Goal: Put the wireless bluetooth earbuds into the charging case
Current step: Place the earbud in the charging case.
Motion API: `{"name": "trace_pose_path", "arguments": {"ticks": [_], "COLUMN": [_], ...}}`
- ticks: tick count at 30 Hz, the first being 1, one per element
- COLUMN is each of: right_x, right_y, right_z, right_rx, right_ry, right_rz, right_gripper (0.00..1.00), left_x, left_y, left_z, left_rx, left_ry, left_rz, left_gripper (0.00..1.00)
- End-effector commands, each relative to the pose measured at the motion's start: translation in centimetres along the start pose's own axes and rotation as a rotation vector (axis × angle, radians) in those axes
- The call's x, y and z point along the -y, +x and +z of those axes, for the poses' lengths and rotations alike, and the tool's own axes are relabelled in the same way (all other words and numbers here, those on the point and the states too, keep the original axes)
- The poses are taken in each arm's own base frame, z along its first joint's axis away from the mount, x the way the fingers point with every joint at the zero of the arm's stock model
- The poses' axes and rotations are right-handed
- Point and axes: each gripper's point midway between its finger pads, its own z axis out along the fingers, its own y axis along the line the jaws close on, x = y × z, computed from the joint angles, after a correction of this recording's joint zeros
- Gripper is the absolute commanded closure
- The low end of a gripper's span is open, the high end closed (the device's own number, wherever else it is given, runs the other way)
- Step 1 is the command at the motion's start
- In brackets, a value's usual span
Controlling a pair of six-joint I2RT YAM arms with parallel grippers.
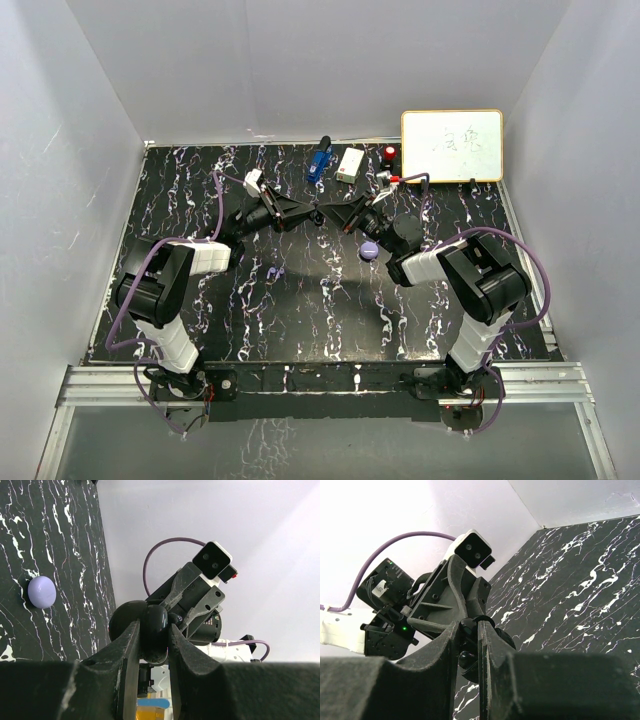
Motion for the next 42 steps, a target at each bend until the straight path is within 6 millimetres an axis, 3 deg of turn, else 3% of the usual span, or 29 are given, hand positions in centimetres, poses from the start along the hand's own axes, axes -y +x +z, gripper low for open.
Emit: {"name": "trace_pose_path", "arguments": {"ticks": [1, 11, 32, 34, 42], "right_x": [-1.5, -1.3, -1.2, -2.1, -2.0], "right_y": [-1.7, -1.8, -1.9, -2.7, -2.9], "right_z": [0.5, 0.4, 0.0, 0.0, -0.1], "right_rx": [0.059, 0.067, 0.083, 0.101, 0.104], "right_ry": [-0.040, -0.030, -0.023, -0.039, -0.034], "right_rz": [-0.037, -0.039, -0.041, -0.051, -0.054], "right_gripper": [1.00, 1.00, 1.00, 1.00, 1.00], "left_x": [3.9, 4.5, 3.8, 3.8, 3.7], "left_y": [-0.1, -0.3, -0.3, -0.3, -0.3], "left_z": [-0.1, -0.2, -0.4, -0.4, -0.5], "left_rx": [0.013, 0.028, 0.046, 0.048, 0.048], "left_ry": [0.096, 0.128, 0.132, 0.128, 0.126], "left_rz": [0.068, 0.072, 0.036, 0.036, 0.036], "left_gripper": [1.00, 1.00, 1.00, 1.00, 1.00]}}
